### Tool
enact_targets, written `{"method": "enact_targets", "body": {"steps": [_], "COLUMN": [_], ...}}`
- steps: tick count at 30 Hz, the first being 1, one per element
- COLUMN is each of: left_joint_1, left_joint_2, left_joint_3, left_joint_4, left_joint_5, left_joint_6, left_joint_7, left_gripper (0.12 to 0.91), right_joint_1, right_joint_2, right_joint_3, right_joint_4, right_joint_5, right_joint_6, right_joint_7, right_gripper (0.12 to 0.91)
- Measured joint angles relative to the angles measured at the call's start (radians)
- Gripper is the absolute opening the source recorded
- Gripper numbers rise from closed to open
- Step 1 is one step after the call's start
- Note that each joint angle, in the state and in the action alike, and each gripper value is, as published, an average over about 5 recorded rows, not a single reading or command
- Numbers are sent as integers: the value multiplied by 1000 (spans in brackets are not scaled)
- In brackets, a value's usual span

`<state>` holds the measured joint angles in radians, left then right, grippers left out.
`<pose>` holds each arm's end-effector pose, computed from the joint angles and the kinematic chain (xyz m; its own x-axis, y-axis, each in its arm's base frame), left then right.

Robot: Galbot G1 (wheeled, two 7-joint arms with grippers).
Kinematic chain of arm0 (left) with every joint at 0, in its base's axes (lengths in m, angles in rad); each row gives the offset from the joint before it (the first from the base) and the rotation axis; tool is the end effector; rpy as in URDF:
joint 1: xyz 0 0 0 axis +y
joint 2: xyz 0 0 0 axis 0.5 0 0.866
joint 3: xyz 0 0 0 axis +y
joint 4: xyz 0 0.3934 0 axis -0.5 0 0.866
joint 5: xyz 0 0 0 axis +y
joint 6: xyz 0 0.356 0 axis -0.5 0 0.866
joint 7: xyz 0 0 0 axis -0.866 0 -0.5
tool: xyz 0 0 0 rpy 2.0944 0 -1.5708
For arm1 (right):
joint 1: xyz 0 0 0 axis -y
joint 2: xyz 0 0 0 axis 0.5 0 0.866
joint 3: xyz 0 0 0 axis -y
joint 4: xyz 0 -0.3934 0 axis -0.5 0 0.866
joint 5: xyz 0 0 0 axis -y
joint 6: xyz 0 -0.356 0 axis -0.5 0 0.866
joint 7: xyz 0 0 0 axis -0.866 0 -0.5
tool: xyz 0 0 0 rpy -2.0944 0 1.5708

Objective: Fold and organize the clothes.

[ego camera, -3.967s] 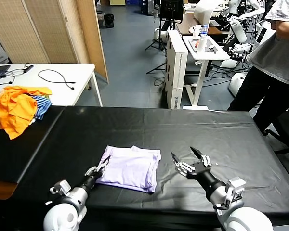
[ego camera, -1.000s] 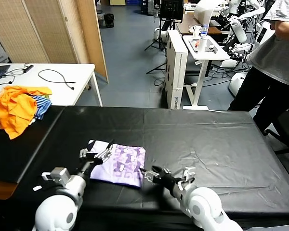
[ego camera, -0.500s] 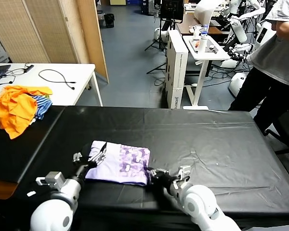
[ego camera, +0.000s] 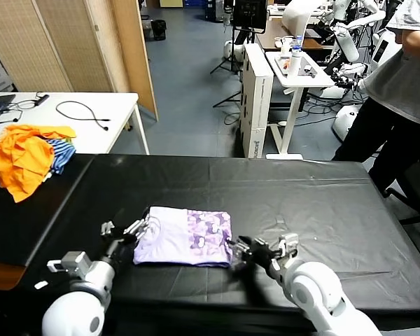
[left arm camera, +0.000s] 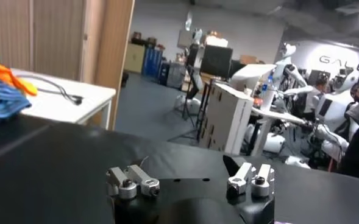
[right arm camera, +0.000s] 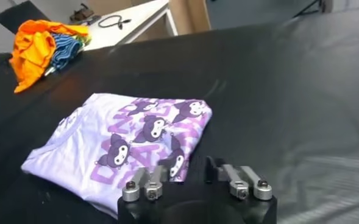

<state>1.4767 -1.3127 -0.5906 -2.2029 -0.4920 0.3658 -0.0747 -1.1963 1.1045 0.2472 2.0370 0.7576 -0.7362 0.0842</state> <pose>0.1889 0.0653 -0.2758 -0.9791 0.1055 0.1741 0.0686 0.9762 -0.2056 0.2658 -0.0274 -0.2902 -0.6900 -0.4938 0.5292 -0.3929 0.8696 0.2991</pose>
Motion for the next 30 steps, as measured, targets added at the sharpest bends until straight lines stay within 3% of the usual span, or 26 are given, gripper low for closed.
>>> {"method": "enact_targets", "body": {"steps": [4, 7, 12, 17, 24, 30], "left_joint_1": [18, 39, 104, 201, 307, 390], "left_joint_2": [25, 45, 68, 76, 84, 81], "left_joint_3": [4, 7, 5, -15, -45, -72], "left_joint_4": [7, 11, -19, -61, -108, -151], "left_joint_5": [-11, -9, 31, 47, 50, 45], "left_joint_6": [-63, -99, -104, -110, -108, -109], "left_joint_7": [3, 4, -25, -30, -41, -77], "left_gripper": [907, 907, 907, 907, 907, 907], "right_joint_1": [-50, -95, -206, -352, -517, -638], "right_joint_2": [-19, -27, -27, -14, 6, 30], "right_joint_3": [47, 83, 142, 204, 260, 279], "right_joint_4": [56, 95, 159, 213, 274, 312], "right_joint_5": [-54, -126, -247, -335, -415, -463], "right_joint_6": [6, 64, 243, 393, 519, 609], "right_joint_7": [-8, -19, -28, -42, -29, 26], "right_gripper": [836, 897, 907, 907, 907, 907]}}
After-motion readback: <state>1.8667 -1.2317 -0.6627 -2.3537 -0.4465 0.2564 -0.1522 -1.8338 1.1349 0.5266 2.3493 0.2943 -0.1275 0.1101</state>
